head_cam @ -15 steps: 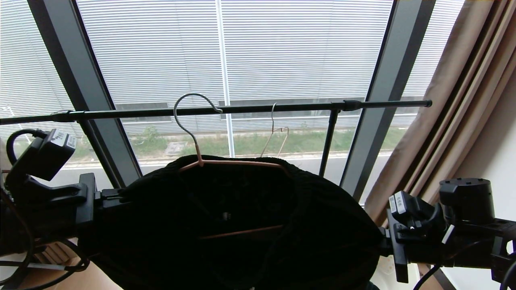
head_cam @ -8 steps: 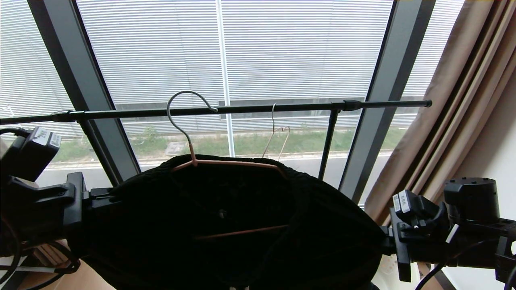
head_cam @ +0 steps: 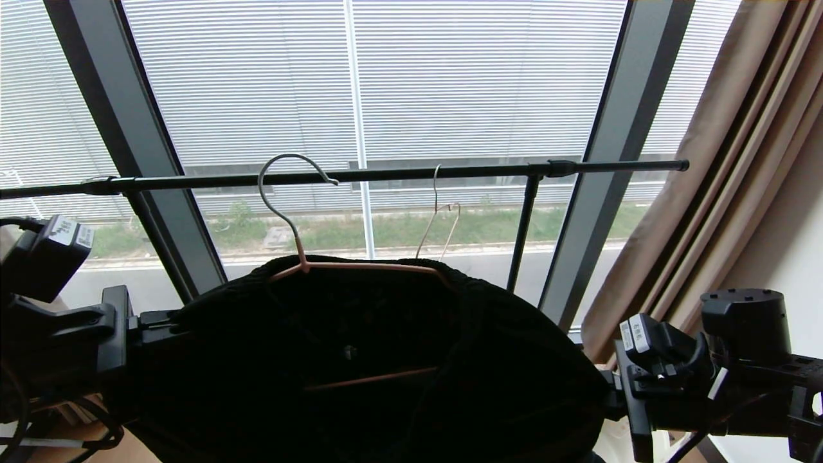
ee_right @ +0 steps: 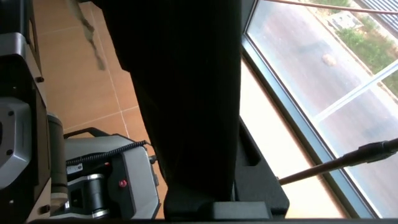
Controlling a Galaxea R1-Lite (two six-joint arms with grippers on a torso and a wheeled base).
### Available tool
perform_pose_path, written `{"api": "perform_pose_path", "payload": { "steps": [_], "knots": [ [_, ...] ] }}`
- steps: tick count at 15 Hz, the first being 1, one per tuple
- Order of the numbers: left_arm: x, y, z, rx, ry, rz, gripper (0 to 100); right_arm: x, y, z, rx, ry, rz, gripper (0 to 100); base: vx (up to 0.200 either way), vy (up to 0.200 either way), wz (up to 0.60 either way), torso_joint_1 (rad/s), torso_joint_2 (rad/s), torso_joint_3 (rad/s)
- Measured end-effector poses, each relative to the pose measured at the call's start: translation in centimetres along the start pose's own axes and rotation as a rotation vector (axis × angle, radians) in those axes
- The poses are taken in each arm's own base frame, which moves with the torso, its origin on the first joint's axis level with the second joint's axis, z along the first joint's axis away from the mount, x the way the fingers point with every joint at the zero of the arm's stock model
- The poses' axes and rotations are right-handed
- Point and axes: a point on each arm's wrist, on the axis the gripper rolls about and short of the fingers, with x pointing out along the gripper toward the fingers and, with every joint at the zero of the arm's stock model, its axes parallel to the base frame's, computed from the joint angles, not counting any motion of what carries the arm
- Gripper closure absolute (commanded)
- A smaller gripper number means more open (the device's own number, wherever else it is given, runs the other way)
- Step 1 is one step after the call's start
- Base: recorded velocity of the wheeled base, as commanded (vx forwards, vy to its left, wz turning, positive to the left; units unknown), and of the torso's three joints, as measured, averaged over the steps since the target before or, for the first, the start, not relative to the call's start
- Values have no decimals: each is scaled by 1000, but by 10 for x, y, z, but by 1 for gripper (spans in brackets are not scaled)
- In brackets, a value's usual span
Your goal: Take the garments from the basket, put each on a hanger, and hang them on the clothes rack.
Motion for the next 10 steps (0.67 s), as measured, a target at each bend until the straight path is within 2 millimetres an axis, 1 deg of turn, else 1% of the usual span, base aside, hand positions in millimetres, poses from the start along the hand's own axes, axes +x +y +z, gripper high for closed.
{"api": "perform_pose_path", "payload": {
  "steps": [6,10],
  "knots": [
    [-3,3,-1,-6,1,22,100,-3,1,-3,-55,5,-6,0,0,0,0,0,0,0],
    [-11,6,-7,-26,9,73,100,-9,2,3,-77,-11,-34,0,0,0,0,0,0,0]
  ]
}}
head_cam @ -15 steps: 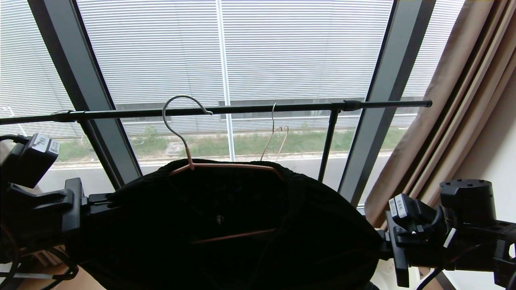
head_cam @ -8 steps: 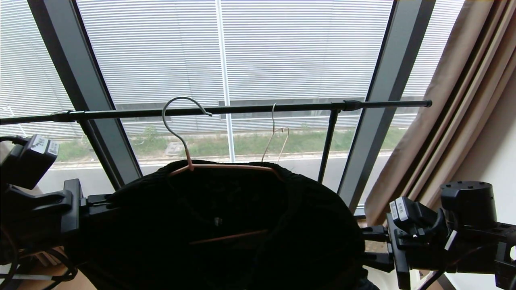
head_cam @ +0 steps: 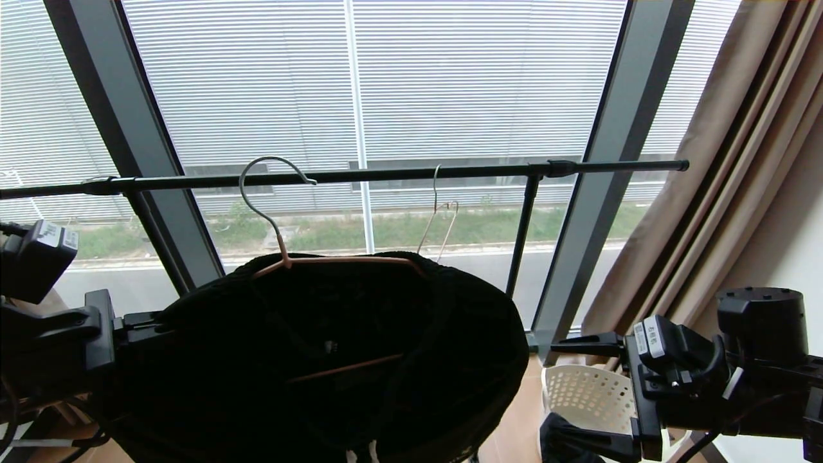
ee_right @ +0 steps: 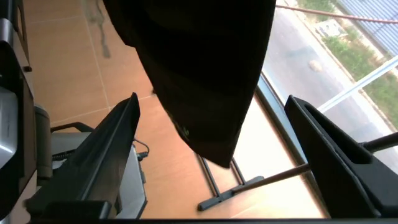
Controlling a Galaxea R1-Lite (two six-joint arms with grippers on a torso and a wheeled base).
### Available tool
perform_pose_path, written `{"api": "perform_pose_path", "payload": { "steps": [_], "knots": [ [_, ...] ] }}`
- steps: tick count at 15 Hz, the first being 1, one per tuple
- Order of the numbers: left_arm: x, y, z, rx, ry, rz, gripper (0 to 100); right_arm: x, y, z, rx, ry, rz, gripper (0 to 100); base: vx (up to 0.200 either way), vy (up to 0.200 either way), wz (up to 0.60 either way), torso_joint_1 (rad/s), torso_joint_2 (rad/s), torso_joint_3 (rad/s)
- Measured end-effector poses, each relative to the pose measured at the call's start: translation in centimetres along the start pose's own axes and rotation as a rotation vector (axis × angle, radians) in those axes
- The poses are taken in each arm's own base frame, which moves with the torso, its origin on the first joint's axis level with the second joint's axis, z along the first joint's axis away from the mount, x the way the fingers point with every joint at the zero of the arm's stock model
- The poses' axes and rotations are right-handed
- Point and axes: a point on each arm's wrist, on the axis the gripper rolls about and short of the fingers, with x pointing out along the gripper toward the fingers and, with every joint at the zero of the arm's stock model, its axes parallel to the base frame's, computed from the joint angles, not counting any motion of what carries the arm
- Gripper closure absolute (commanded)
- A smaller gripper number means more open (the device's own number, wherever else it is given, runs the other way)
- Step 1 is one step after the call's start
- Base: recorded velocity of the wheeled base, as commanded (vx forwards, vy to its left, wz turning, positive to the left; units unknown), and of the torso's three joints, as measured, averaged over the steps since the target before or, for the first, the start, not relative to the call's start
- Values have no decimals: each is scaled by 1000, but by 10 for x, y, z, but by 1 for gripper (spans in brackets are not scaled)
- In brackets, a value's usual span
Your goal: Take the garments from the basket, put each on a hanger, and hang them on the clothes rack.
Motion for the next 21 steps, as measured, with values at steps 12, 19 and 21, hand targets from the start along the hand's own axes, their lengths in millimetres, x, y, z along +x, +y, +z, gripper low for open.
{"api": "perform_pose_path", "payload": {
  "steps": [12,19,21],
  "knots": [
    [-21,6,-24,-81,42,149,100,14,8,63,199,-32,-356,0,0,0,0,0,0,0],
    [-16,-3,-30,-73,91,198,100,22,10,88,280,-93,-468,0,0,0,0,0,0,0],
    [-12,-5,-32,-35,114,197,100,23,10,88,279,-94,-467,0,0,0,0,0,0,0]
  ]
}}
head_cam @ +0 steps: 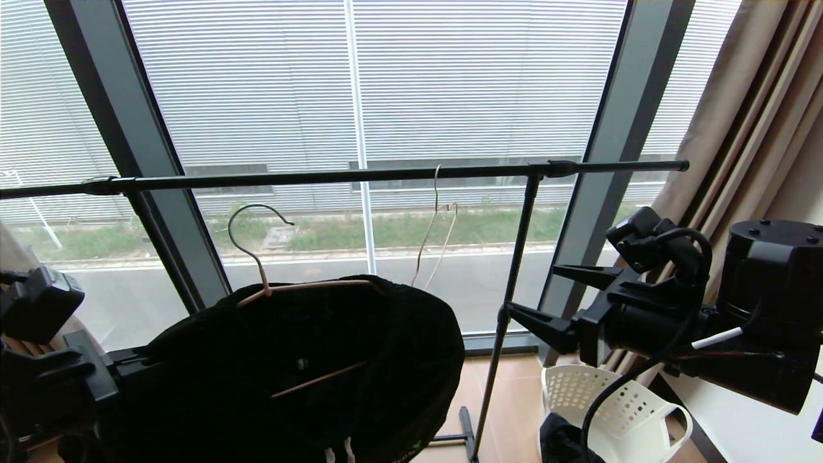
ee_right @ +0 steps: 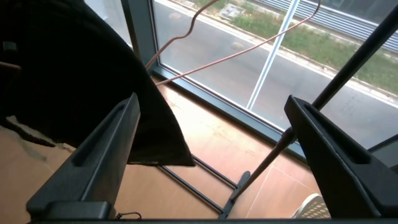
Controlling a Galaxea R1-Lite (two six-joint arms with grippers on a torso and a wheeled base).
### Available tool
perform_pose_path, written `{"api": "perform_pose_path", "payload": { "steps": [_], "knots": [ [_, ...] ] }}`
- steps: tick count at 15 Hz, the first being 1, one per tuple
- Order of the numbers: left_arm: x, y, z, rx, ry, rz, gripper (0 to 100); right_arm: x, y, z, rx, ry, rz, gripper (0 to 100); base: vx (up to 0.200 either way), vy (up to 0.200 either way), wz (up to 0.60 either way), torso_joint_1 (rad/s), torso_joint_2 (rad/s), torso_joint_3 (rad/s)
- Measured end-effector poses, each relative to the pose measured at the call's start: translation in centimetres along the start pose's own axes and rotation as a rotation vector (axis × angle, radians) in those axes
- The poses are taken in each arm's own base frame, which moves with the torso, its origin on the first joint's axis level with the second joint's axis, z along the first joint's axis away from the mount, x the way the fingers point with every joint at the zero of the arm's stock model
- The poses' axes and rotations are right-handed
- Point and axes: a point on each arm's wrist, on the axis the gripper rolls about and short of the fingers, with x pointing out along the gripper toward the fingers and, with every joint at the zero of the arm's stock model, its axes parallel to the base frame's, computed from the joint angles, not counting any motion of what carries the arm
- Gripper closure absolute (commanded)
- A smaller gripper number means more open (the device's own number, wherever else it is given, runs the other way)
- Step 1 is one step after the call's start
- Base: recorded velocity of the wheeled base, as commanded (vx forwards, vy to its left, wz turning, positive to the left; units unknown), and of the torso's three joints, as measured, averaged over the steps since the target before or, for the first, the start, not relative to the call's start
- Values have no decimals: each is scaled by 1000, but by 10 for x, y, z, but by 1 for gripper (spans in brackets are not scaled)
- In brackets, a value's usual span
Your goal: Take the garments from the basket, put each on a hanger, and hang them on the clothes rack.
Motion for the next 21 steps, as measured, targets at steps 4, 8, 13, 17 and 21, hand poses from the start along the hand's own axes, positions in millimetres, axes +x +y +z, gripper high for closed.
{"api": "perform_pose_path", "payload": {
  "steps": [4,8,13,17,21],
  "knots": [
    [6,2,-14,75,94,79,100,2,0,-2,1,10,1,0,0,0,0,0,0,0],
    [7,3,-21,58,123,92,100,6,0,-5,3,25,1,0,0,0,0,0,0,0],
    [8,8,-28,112,182,148,100,10,-1,-8,5,40,2,0,0,0,0,0,0,0],
    [12,12,-33,107,220,161,100,11,-1,-8,5,43,2,0,0,0,0,0,0,0],
    [17,20,-31,90,236,207,100,11,-1,-9,5,44,2,0,0,0,0,0,0,0]
  ]
}}
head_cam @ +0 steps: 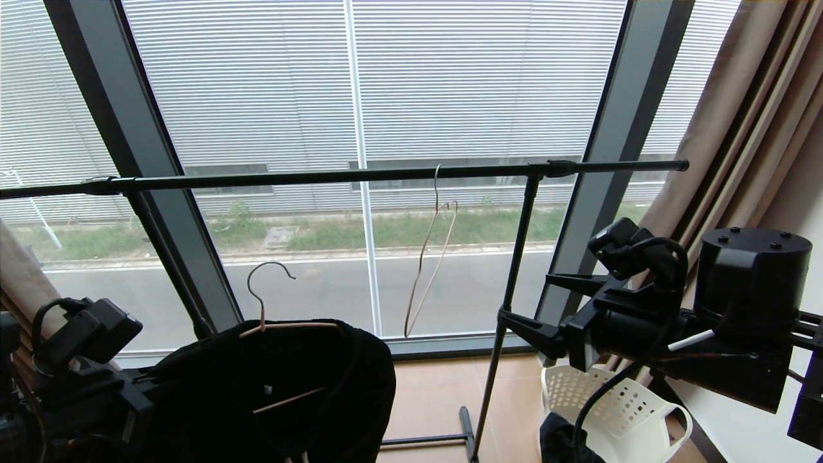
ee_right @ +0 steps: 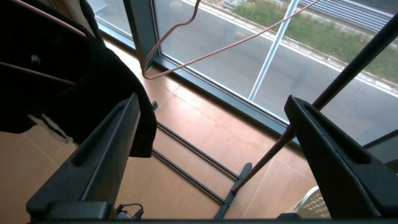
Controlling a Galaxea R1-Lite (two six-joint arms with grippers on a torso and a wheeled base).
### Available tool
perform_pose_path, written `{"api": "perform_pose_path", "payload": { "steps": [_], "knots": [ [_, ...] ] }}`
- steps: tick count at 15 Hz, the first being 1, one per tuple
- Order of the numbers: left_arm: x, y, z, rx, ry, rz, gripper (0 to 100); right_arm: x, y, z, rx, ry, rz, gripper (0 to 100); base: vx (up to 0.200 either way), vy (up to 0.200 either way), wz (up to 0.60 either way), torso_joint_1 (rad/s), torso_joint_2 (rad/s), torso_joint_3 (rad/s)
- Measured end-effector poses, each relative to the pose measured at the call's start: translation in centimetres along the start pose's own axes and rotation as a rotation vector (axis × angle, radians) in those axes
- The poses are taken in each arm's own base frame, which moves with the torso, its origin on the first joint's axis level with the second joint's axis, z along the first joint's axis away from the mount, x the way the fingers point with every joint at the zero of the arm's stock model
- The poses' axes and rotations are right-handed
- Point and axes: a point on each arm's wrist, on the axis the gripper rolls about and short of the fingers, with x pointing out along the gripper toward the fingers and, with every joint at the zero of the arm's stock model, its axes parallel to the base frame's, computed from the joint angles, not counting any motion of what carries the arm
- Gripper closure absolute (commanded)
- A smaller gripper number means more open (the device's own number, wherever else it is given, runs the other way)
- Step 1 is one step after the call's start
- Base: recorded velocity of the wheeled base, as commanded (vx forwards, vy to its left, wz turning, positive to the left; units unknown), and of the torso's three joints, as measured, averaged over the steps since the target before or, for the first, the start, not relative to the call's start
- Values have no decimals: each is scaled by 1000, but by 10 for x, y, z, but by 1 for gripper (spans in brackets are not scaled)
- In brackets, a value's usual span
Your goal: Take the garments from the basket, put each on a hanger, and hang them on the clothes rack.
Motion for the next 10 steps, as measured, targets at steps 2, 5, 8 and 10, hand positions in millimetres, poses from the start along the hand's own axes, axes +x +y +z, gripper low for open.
{"api": "perform_pose_path", "payload": {
  "steps": [2,5,8,10],
  "knots": [
    [1,7,9,-56,-48,30,100,1,0,-1,0,3,0,0,0,0,0,0,0,0],
    [4,15,19,-86,-92,87,100,2,0,0,-1,-10,0,0,0,0,0,0,0,0],
    [13,22,28,-91,-89,165,100,4,-1,-1,-2,-14,-2,0,0,0,0,0,0,0],
    [23,23,40,-122,-129,180,100,5,-1,-2,-1,-9,-2,0,0,0,0,0,0,0]
  ]
}}
